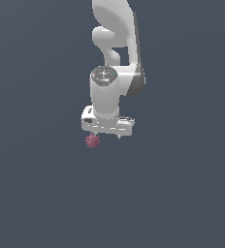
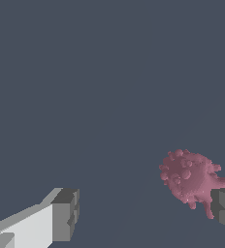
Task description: Pick up the object and move it to a goal position.
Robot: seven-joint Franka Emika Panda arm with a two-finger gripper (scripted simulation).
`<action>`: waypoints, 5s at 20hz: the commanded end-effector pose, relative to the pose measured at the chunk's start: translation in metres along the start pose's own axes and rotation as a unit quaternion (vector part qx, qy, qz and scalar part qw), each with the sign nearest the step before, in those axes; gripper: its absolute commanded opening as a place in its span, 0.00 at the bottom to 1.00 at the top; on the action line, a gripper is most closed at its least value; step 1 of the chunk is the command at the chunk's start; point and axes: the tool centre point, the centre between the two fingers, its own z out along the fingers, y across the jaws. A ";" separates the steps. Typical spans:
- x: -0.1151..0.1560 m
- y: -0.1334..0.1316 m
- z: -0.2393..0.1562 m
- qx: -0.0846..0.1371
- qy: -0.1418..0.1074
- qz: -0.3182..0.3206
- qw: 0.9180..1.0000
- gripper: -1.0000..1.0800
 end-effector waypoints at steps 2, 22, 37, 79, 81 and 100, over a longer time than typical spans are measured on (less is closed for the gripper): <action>-0.004 0.017 0.010 0.001 -0.001 0.052 0.999 0.96; -0.027 0.089 0.050 -0.002 -0.002 0.276 0.961 0.96; -0.029 0.089 0.094 -0.002 -0.002 0.276 0.961 0.96; 0.061 0.072 -0.005 -0.009 0.150 0.391 0.908 0.00; 0.069 0.071 -0.017 -0.010 0.166 0.402 0.900 0.00; 0.123 0.065 -0.143 -0.021 0.310 0.499 0.809 0.00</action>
